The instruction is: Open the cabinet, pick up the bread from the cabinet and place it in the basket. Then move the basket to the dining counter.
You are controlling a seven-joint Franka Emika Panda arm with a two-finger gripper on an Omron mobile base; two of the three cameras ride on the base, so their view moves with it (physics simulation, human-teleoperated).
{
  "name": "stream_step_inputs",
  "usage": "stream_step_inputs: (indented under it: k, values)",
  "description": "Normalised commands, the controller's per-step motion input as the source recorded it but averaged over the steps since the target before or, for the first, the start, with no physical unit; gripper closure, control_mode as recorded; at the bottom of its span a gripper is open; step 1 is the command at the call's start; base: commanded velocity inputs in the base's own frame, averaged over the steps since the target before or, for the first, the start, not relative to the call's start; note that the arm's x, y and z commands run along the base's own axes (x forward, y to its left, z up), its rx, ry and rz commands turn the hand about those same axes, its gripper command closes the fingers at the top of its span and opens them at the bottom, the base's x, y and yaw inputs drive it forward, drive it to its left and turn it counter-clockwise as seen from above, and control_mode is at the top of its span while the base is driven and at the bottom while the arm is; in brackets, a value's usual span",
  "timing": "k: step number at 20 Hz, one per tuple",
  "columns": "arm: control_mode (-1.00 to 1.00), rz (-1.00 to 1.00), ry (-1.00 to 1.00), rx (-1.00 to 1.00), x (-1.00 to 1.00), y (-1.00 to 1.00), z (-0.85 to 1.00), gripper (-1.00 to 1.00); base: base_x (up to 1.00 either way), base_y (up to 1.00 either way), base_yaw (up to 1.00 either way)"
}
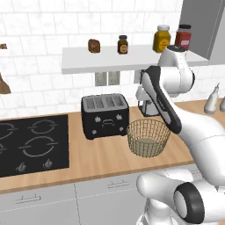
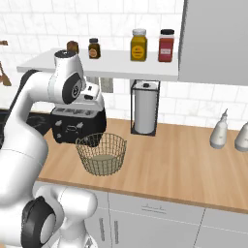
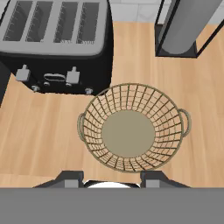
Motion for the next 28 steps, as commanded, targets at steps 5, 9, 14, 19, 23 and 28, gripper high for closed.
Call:
stream_step_inputs:
  k: [5,9,14,19,23,28]
  values:
    - [-1.00,0.00,-0.02,0.00,-0.12,0.01,0.00,-1.00,0.00,0.00,0.00]
    - [-1.00,-0.01,-0.08,0.00,-0.25,0.00,-0.02,-1.00,0.00,0.00,0.00]
    - [-1.00,0.00,-0.21,-0.03,-0.28,0.23,-0.02,-1.00,0.00,0.00,0.00]
    - [-1.00,-0.02,-0.28,-0.07,-0.03,0.45,0.49,-1.00,0.00,0.00,0.00]
    - [-1.00,-0.13,-0.39,0.00,-0.04,0.49,0.93,-1.00,0.00,0.00,0.00]
    - [-1.00,-0.12,-0.20,0.01,0.16,0.73,1.00,-1.00,0.00,0.00,0.00]
